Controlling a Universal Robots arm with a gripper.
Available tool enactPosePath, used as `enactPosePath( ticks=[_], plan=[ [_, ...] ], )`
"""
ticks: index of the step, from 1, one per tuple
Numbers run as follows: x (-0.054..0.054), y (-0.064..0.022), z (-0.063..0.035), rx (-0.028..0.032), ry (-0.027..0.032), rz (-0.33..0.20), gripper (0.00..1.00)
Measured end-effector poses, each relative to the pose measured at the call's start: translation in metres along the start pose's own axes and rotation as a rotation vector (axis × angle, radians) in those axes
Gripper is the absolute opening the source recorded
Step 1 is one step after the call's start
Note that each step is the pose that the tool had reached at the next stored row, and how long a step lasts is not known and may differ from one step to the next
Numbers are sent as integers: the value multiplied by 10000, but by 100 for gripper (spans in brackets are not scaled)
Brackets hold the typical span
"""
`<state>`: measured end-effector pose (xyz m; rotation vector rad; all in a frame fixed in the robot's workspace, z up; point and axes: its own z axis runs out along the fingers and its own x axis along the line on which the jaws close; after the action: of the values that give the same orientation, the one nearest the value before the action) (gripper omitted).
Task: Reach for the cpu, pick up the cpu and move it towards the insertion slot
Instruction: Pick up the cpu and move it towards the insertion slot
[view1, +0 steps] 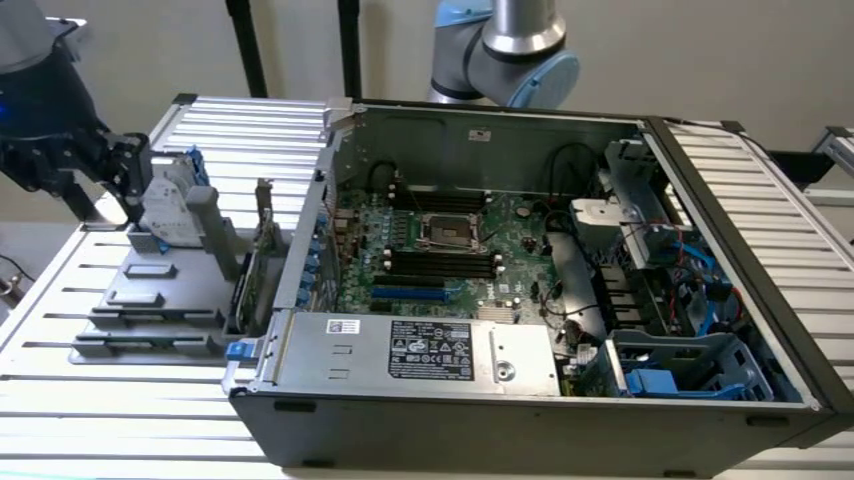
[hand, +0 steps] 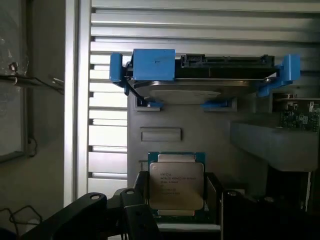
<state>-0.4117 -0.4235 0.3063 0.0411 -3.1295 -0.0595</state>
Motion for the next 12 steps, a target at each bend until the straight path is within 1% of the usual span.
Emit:
enactPosePath(
  ticks=[6,12],
  plan=[
    [-189,6,-276,-63,24,-88,55],
    [-448,9,-539,-97,90,-112,55]
  ],
)
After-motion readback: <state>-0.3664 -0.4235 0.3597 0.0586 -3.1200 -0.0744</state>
